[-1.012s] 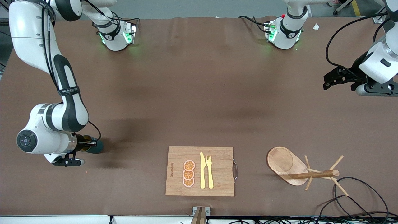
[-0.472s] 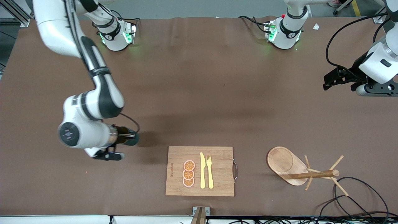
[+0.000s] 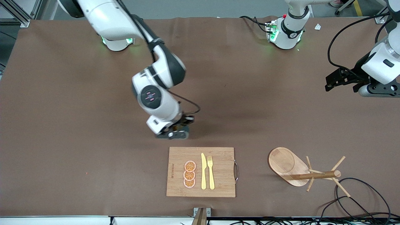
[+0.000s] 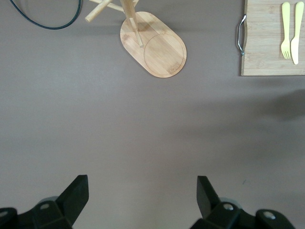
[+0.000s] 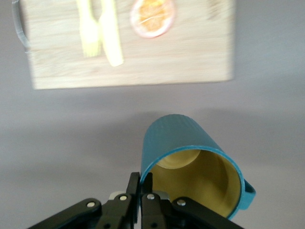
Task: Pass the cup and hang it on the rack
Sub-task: 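Lift the teal mug with the right gripper toward the table middle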
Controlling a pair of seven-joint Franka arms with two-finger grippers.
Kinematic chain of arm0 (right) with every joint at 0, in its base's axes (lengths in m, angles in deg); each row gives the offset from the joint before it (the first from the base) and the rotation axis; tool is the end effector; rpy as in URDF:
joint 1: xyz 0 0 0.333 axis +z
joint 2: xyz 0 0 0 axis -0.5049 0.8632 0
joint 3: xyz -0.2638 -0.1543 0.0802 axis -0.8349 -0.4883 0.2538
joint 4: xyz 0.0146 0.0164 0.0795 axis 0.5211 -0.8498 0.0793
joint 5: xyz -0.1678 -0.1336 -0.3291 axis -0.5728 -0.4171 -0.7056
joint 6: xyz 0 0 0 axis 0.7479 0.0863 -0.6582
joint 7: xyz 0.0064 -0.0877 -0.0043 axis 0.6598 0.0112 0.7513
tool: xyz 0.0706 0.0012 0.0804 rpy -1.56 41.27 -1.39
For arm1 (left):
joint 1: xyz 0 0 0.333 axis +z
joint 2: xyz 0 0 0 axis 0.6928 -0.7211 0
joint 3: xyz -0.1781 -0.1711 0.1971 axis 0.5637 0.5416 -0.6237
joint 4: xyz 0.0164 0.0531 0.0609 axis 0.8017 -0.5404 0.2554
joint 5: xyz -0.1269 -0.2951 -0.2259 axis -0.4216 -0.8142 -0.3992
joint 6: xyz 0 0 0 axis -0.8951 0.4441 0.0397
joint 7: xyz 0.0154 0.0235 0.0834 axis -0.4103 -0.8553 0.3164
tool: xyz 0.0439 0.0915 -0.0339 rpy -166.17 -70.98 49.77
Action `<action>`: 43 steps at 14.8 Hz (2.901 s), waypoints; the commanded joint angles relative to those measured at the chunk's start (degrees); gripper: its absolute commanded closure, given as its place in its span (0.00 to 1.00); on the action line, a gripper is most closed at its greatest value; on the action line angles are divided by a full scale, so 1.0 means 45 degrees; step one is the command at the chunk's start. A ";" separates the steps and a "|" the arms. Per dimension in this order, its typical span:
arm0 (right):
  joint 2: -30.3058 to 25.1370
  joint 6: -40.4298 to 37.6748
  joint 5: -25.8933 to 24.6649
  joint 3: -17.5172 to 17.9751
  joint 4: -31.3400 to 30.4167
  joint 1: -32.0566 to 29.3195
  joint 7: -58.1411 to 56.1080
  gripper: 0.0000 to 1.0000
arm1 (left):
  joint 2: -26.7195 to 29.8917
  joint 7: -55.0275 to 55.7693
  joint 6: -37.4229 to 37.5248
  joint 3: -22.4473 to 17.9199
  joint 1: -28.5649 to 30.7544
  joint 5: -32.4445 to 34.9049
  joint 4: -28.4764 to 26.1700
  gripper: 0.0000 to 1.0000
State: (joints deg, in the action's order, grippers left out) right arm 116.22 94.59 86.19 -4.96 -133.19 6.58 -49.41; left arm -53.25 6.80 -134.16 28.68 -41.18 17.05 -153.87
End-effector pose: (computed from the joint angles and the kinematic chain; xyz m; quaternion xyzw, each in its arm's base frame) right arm 0.5948 0.4564 0.3358 -0.9950 0.0263 0.0204 0.0940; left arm 0.5634 -0.0700 0.6158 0.9996 -0.0209 0.0073 0.0176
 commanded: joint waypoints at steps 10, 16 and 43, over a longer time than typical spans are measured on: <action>0.1413 0.2432 0.0099 -0.0236 0.0330 0.2210 0.2039 0.14 | -0.0061 -0.0197 0.0010 -0.0066 0.0108 -0.0033 0.0042 0.00; 0.0672 0.1555 -0.0641 -0.0372 0.0349 0.0516 0.1611 0.00 | -0.0061 0.0056 0.0010 -0.0066 -0.0028 -0.0014 0.0042 0.00; -0.6279 -0.3620 -0.1892 -0.1291 -0.2658 -0.7829 -0.7766 0.00 | -0.6405 1.7000 -0.4365 0.0012 -0.7271 0.4103 0.2773 0.00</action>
State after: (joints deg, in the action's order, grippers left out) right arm 95.77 79.01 79.73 -11.52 -139.04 -28.72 -83.57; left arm -78.69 75.87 -153.92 29.36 -70.60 31.28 -145.02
